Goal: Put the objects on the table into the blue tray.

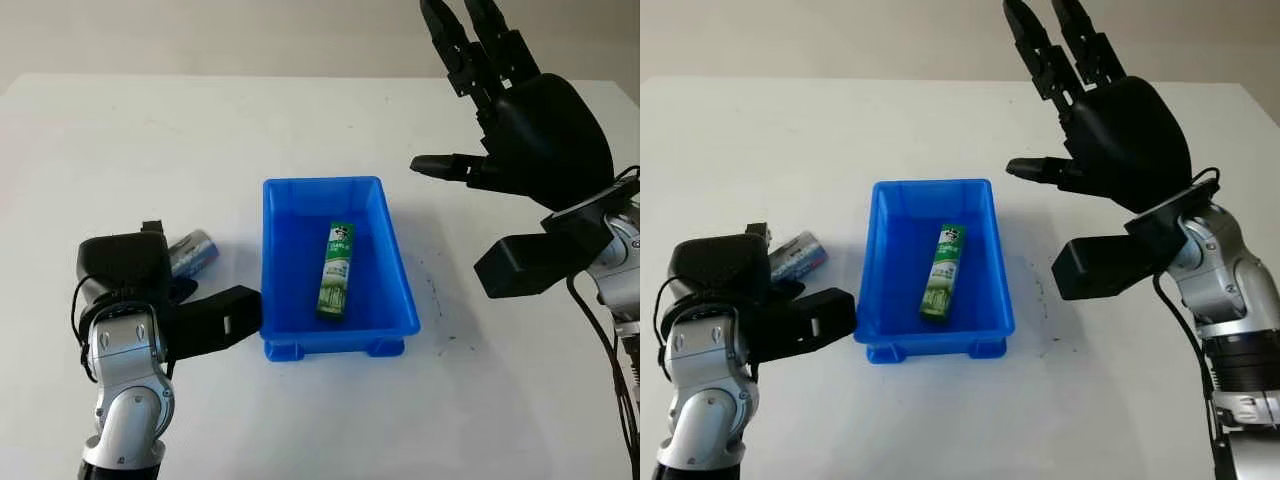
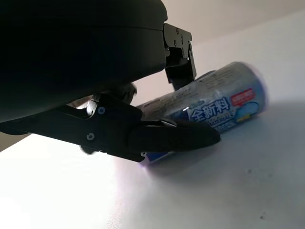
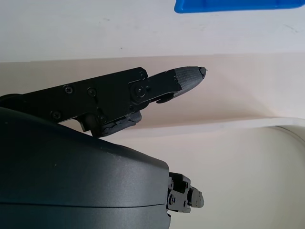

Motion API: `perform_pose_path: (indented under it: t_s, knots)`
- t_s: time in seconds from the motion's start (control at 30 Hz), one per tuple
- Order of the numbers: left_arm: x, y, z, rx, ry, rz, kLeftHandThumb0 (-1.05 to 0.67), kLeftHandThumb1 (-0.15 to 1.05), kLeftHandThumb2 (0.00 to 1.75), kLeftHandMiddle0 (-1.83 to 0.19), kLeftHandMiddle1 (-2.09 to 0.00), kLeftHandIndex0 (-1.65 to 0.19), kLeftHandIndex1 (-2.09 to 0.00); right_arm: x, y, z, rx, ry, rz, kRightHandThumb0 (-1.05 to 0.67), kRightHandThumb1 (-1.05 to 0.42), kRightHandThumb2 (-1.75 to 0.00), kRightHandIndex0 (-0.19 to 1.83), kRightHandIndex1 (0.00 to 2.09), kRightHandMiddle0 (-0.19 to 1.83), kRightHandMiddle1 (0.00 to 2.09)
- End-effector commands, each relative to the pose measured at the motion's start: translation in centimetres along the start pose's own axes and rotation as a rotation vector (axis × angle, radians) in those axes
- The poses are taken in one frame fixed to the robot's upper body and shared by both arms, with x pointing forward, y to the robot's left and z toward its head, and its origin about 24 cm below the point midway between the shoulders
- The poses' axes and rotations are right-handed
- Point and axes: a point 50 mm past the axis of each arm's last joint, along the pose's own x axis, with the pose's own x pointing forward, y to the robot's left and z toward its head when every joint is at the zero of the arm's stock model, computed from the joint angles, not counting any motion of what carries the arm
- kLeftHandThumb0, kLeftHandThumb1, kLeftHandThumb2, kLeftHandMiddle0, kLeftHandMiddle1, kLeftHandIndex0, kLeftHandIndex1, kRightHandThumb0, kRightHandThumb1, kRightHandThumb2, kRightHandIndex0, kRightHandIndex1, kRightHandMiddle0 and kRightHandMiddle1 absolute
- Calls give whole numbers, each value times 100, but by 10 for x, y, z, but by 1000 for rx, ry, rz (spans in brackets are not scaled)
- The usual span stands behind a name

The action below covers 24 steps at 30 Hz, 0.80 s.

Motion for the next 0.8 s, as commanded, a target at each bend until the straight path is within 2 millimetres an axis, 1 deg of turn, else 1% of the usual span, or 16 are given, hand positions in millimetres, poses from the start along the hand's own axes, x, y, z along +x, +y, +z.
perform_pose_path:
  t_s: [0.0, 0.13, 0.2, 0.3, 0.37, 0.43, 0.53, 0.57, 0.63, 0.67, 0.7, 0.73, 0.77]
  knots:
    - [1, 2, 3, 46, -23, 27, -45, 105, 50, -137, -209, -22, -206, 1, -8, -4, -11, 12, -20, -48, -105, -8, -13, 6, -10, 7]
    - [2, 9, 4, 61, -50, 76, -46, 105, 55, -121, -209, -3, -209, 2, -9, -3, -15, 16, -21, -49, -105, -10, -15, 5, -10, 6]
    - [2, 11, 4, 51, -77, 95, -46, 105, 51, -116, -209, -6, -209, 2, -10, -3, -22, 8, -22, -50, -105, -12, -15, 5, -10, 6]
    - [3, 12, 3, 41, -119, 118, -45, 105, 48, -123, -209, -18, -209, 2, -10, -3, -23, 10, -21, -51, -105, -14, -15, 5, -11, 6]
    - [4, 13, 3, 33, -136, 140, -45, 105, 48, -124, -209, -18, -209, 2, -10, -3, -24, 15, -23, -51, -105, -15, -15, 5, -10, 6]
    - [4, 14, 2, 14, -151, 169, -43, 105, 48, -115, -209, -11, -209, 2, -9, -2, -24, 16, -27, -52, -105, -16, -15, 5, -11, 6]
    - [5, 20, 0, -18, -177, 242, -41, 105, 44, -101, -209, -11, -209, 2, -6, -2, 10, 32, -38, -55, -105, -19, -17, 5, -12, 5]
    - [5, 22, 0, -42, -198, 270, -41, 105, 43, -98, -209, -10, -209, 2, -5, -2, 45, 47, -40, -56, -105, -20, -18, 4, -13, 5]
    - [6, 28, -2, -88, -230, 320, -37, 105, 41, -94, -209, -11, -209, 2, -1, -2, 167, 109, -42, -58, -105, -23, -19, 1, -17, 2]
    - [7, 32, -4, -101, -232, 343, -37, 105, 41, -91, -209, -2, -209, 1, 2, -3, 251, 149, -42, -62, -105, -28, -19, 1, -18, 1]
    - [7, 36, -5, -101, -227, 363, -38, 105, 41, -90, -209, 0, -209, 0, 5, -5, 364, 204, -33, -65, -105, -32, -19, 0, -19, 1]
    - [7, 41, -6, -97, -224, 385, -40, 105, 43, -90, -209, -4, -209, -2, 9, -6, 476, 252, -25, -70, -105, -40, -19, 0, -19, 0]
    - [6, 46, -6, -97, -226, 418, -40, 105, 43, -90, -209, -9, -209, -4, 14, -7, 574, 289, -24, -72, -105, -47, -19, 0, -19, 0]
